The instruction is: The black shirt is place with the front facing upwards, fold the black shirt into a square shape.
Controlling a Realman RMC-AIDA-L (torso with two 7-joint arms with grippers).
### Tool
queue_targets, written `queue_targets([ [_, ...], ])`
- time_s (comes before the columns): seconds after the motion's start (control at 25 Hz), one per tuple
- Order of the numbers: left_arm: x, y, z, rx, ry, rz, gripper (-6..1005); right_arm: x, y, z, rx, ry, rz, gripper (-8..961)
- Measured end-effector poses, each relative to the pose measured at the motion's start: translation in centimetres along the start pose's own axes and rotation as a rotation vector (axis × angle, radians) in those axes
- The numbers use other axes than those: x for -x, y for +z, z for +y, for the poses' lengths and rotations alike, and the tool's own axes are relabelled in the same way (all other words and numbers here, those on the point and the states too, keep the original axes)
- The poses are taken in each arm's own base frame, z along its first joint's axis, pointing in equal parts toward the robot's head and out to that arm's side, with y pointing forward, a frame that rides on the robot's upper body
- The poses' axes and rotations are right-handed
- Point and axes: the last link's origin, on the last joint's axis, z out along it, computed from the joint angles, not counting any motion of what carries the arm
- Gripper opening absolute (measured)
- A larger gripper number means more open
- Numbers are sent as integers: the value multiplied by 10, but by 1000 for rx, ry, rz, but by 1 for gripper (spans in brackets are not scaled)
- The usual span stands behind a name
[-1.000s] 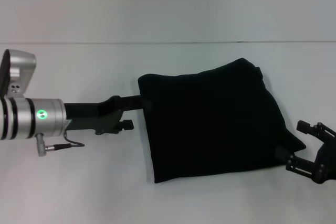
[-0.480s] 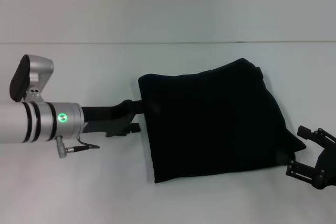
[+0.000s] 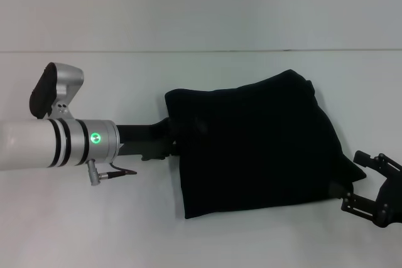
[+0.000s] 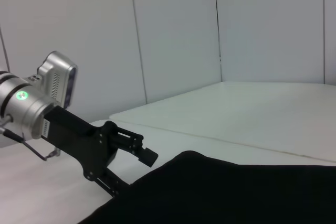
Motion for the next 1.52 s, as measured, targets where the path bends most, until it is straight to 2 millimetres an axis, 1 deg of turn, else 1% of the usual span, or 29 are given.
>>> queue_targets([
  [0.2,0,3,0,-11,5,12,816,1,0,1,6,0,-8,924],
  [0.36,2,6,1,-23,42,-5,814,2,0,1,9,1,-11,924],
  [0.6,2,7,3,-26,51,-11,577,2,0,2,11,2,-13,924],
  [0.8,3,7,3,-22,52,-13,333,2,0,2,12,2,-14,924],
  [1.24,2,5,4,-12,55,-18,99,4,2,2,19,-2,-19,924],
  [1.36,-2,2,3,-18,62,-13,84,4,2,2,20,-2,-20,924],
  [1.52,-17,-11,-3,-45,71,12,70,6,2,2,29,-3,-30,924],
])
